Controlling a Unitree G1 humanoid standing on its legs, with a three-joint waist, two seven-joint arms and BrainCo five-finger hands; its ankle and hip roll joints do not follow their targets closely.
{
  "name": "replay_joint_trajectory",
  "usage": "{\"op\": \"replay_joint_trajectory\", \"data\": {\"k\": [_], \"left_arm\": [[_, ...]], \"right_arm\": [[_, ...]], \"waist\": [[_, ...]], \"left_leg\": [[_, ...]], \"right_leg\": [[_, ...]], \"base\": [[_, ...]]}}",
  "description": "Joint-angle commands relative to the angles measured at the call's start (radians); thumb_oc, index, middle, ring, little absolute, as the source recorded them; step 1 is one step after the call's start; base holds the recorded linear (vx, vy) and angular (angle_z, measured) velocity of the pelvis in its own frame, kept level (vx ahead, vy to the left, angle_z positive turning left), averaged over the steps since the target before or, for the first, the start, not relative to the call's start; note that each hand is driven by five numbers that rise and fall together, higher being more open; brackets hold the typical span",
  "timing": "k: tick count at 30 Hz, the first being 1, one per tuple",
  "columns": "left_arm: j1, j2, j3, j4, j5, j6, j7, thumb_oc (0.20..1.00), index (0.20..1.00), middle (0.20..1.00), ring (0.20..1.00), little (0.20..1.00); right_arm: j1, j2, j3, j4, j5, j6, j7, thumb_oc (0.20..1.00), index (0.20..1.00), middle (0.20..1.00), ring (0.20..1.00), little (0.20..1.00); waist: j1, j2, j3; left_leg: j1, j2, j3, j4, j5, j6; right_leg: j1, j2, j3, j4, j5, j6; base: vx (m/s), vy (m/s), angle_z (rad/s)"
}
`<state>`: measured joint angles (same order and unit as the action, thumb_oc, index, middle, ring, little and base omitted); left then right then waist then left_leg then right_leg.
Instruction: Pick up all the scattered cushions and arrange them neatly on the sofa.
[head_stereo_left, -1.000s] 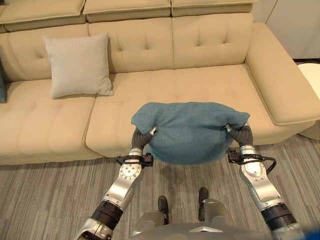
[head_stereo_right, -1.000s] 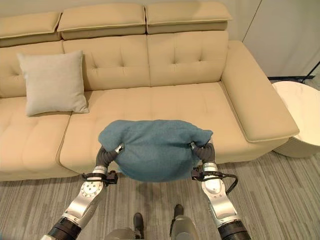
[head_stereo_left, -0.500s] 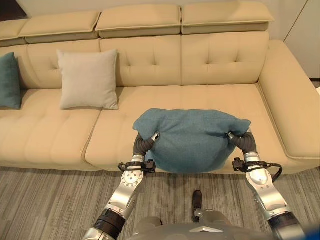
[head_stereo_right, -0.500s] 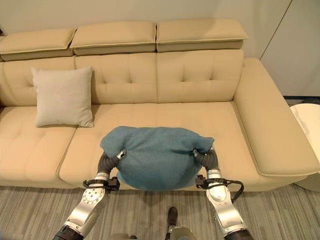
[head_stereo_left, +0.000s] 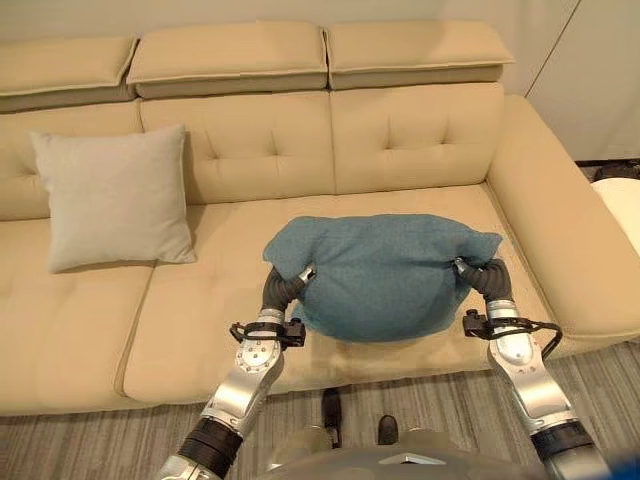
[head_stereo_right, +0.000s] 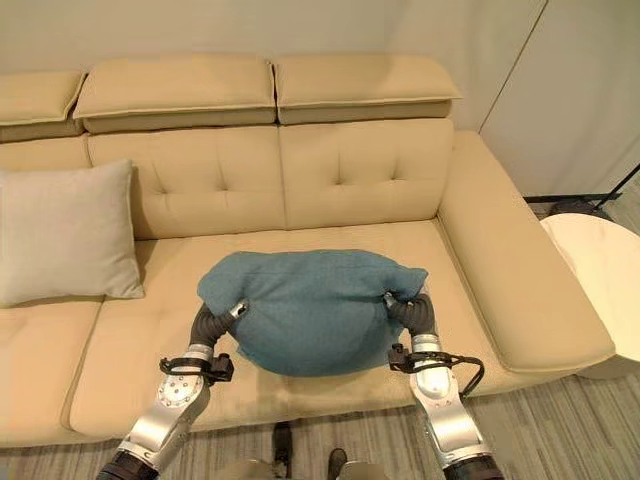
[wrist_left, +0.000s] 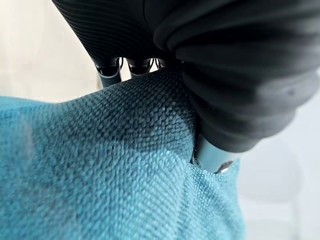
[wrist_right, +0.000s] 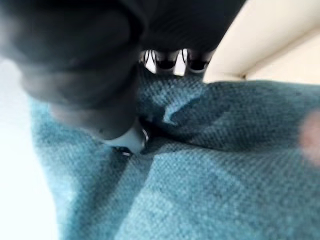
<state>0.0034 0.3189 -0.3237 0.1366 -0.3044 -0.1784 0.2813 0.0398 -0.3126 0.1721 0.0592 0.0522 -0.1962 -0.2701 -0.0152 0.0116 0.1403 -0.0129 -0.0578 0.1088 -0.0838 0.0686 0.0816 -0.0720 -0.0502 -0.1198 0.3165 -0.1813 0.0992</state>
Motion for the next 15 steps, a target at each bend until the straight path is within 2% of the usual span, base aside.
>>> {"op": "replay_joint_trajectory", "data": {"k": [1, 3, 6, 7, 11, 12, 13, 15], "left_arm": [[-0.044, 0.007, 0.032, -0.135, 0.001, -0.1, -0.006, 0.2, 0.2, 0.2, 0.2, 0.2], [-0.05, 0.004, 0.028, -0.136, -0.005, -0.102, -0.012, 0.2, 0.2, 0.2, 0.2, 0.2], [-0.074, -0.004, 0.02, -0.122, -0.005, -0.109, -0.014, 0.2, 0.2, 0.2, 0.2, 0.2], [-0.087, -0.006, 0.017, -0.118, -0.007, -0.113, -0.017, 0.2, 0.2, 0.2, 0.2, 0.2], [-0.088, -0.024, 0.0, -0.118, -0.017, -0.112, -0.024, 0.2, 0.2, 0.2, 0.2, 0.2], [-0.088, -0.024, 0.0, -0.118, -0.017, -0.112, -0.024, 0.2, 0.2, 0.2, 0.2, 0.2], [-0.1, -0.03, -0.007, -0.114, -0.026, -0.111, -0.025, 0.2, 0.2, 0.2, 0.2, 0.2], [-0.117, -0.038, -0.009, -0.106, -0.034, -0.112, -0.018, 0.2, 0.2, 0.2, 0.2, 0.2]], "right_arm": [[-0.079, 0.019, -0.026, -0.08, -0.008, -0.09, -0.005, 0.2, 0.2, 0.2, 0.2, 0.2], [-0.085, 0.017, -0.027, -0.085, -0.011, -0.086, -0.003, 0.2, 0.2, 0.2, 0.2, 0.2], [-0.091, 0.009, -0.038, -0.089, -0.017, -0.09, -0.015, 0.2, 0.2, 0.2, 0.2, 0.2], [-0.086, 0.004, -0.041, -0.087, -0.018, -0.092, -0.016, 0.2, 0.2, 0.2, 0.2, 0.2], [-0.062, -0.007, -0.058, -0.086, -0.016, -0.092, -0.024, 0.2, 0.2, 0.2, 0.2, 0.2], [-0.062, -0.007, -0.058, -0.085, -0.016, -0.092, -0.024, 0.2, 0.2, 0.2, 0.2, 0.2], [-0.057, -0.017, -0.062, -0.089, -0.015, -0.092, -0.024, 0.2, 0.2, 0.2, 0.2, 0.2], [-0.059, -0.032, -0.062, -0.09, -0.017, -0.089, -0.028, 0.2, 0.2, 0.2, 0.2, 0.2]], "waist": [[0.019, -0.02, -0.047], [0.008, -0.017, -0.045], [-0.013, -0.025, -0.034], [-0.018, -0.036, -0.037], [-0.032, -0.043, -0.058], [-0.034, -0.042, -0.058], [-0.041, -0.051, -0.053], [-0.047, -0.056, -0.045]], "left_leg": [[0.027, 0.036, 0.021, 0.09, -0.154, -0.05], [0.041, 0.035, 0.014, 0.079, -0.158, -0.054], [0.055, 0.025, -0.012, 0.088, -0.175, -0.06], [0.064, 0.022, -0.024, 0.095, -0.187, -0.072], [0.059, 0.048, -0.041, 0.138, -0.2, -0.112], [0.057, 0.049, -0.044, 0.142, -0.202, -0.113], [0.023, 0.062, -0.043, 0.227, -0.208, -0.135], [-0.04, 0.075, -0.043, 0.341, -0.2, -0.152]], "right_leg": [[-0.03, -0.104, -0.055, 0.001, 0.152, 0.073], [-0.062, -0.105, -0.064, -0.073, 0.162, 0.065], [-0.089, -0.083, -0.025, -0.168, 0.203, 0.068], [-0.069, -0.079, -0.029, -0.209, 0.207, 0.064], [0.004, -0.057, -0.04, -0.266, 0.194, 0.038], [0.006, -0.057, -0.042, -0.268, 0.195, 0.038], [0.032, -0.056, -0.05, -0.29, 0.188, 0.023], [0.052, -0.057, -0.062, -0.306, 0.183, 0.008]], "base": [[0.11, 0.03, -0.08], [0.14, -0.021, -0.06], [0.15, -0.108, 0.16], [0.2, -0.212, 0.74], [0.14, -0.207, 0.43], [0.14, -0.262, 0.49], [0.07, -0.166, 0.67], [0.04, -0.142, 0.59]]}}
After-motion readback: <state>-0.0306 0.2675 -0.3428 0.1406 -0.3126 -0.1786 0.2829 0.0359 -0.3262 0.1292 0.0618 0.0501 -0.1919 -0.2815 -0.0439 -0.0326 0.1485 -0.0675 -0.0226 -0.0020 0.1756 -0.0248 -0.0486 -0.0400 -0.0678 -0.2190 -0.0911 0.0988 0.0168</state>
